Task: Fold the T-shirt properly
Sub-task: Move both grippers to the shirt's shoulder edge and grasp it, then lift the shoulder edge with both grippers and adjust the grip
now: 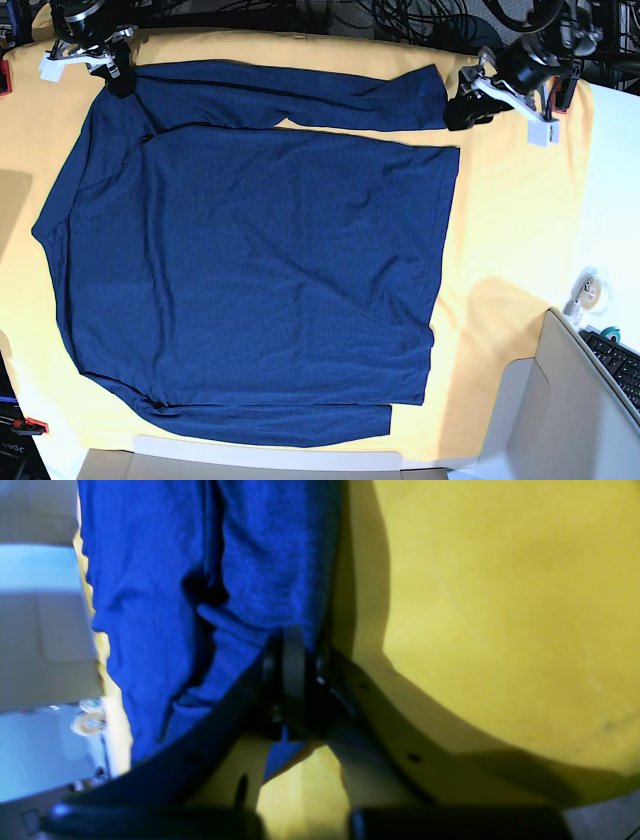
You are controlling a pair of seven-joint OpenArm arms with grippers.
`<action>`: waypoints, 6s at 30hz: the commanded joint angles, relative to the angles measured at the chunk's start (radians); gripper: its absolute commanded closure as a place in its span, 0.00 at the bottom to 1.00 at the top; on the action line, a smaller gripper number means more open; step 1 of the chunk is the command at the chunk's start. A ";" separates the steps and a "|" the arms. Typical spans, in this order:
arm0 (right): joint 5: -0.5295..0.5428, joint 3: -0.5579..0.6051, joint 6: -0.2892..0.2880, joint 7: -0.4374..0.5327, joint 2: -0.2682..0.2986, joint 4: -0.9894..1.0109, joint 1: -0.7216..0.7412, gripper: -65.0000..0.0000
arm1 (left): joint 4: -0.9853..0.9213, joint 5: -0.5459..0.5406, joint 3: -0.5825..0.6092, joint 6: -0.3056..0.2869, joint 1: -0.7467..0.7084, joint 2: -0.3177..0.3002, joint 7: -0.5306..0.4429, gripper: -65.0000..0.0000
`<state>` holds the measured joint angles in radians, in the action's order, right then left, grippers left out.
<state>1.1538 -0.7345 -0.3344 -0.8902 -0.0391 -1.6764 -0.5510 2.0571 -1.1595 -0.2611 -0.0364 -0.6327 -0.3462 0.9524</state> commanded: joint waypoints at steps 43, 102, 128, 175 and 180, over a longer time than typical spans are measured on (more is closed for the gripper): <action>-0.022 0.006 -0.004 -0.008 0.006 -0.032 -0.011 1.00 | -0.315 -0.101 0.171 -0.038 0.136 0.039 0.227 1.00; -0.242 0.025 -0.001 -0.136 0.066 -0.044 0.358 0.31 | -0.246 0.105 0.116 -0.244 0.451 -0.061 0.307 0.64; -0.239 -0.219 0.119 -0.140 0.055 -0.032 0.334 0.30 | -0.243 0.108 0.053 -0.242 0.411 -0.109 0.294 0.64; -0.243 -0.142 0.197 -0.140 0.063 0.184 0.529 0.87 | -0.563 0.097 -0.034 -0.411 0.544 -0.052 0.380 0.51; -0.242 -0.142 0.197 -0.140 0.063 0.183 0.529 0.87 | -0.563 0.097 -0.037 -0.411 0.546 -0.038 0.383 0.51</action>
<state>0.8993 -0.8772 -0.1410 -1.0252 0.0166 -1.4837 -0.0227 1.4796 -1.0458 -0.2890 -0.4427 -0.0978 -0.3714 1.3346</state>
